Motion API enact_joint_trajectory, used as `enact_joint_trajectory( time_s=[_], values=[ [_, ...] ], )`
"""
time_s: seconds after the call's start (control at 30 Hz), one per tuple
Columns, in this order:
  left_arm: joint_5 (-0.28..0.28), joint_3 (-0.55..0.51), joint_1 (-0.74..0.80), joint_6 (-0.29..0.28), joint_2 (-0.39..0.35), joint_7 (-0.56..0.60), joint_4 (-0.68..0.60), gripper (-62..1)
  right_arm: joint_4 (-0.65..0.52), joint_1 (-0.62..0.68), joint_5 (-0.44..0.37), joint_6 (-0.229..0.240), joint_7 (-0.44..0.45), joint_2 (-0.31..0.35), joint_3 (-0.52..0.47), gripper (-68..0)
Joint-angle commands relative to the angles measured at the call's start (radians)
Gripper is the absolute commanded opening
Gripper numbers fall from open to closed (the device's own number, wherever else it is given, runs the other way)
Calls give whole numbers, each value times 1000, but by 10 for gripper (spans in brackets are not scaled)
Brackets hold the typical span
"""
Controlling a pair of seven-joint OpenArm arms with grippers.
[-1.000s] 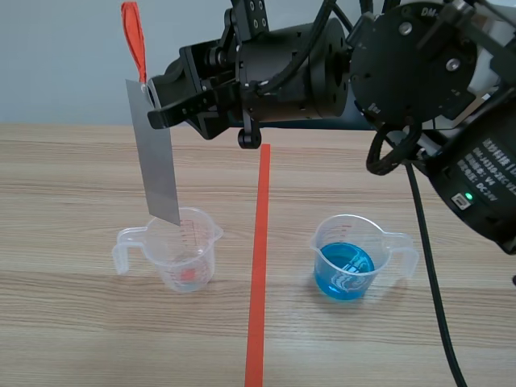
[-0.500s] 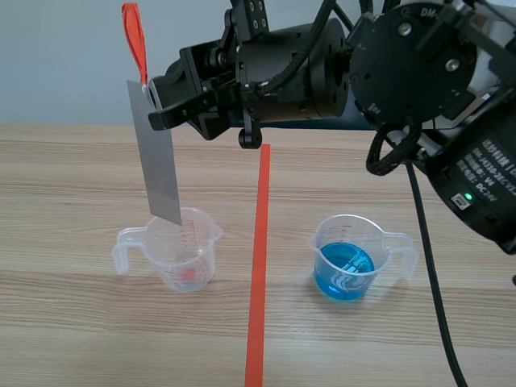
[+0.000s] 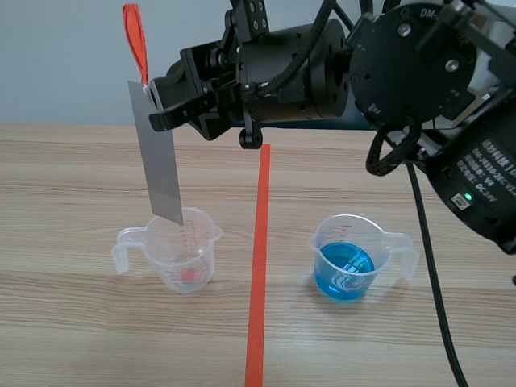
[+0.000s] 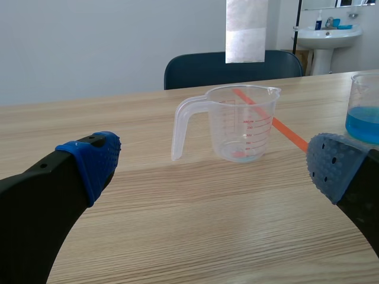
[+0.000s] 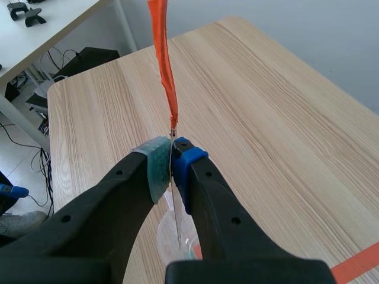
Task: Do the redox reaction experiment. move the plate over the left beaker
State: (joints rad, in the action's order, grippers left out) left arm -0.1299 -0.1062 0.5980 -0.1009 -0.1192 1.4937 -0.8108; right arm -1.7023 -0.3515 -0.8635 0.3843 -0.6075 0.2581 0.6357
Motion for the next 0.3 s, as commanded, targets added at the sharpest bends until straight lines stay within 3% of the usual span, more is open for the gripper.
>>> enact_joint_trajectory(
  time_s=[0.0, 0.27],
  values=[
    [6, -6, 0, 1, 0, 17, -15, 14, -9, -19, -10, 1, 21, -3, -13, -669],
    [6, -6, -3, 1, 0, 17, -15, 14, -9, -20, -6, 1, 23, -3, -13, -669]
  ],
)
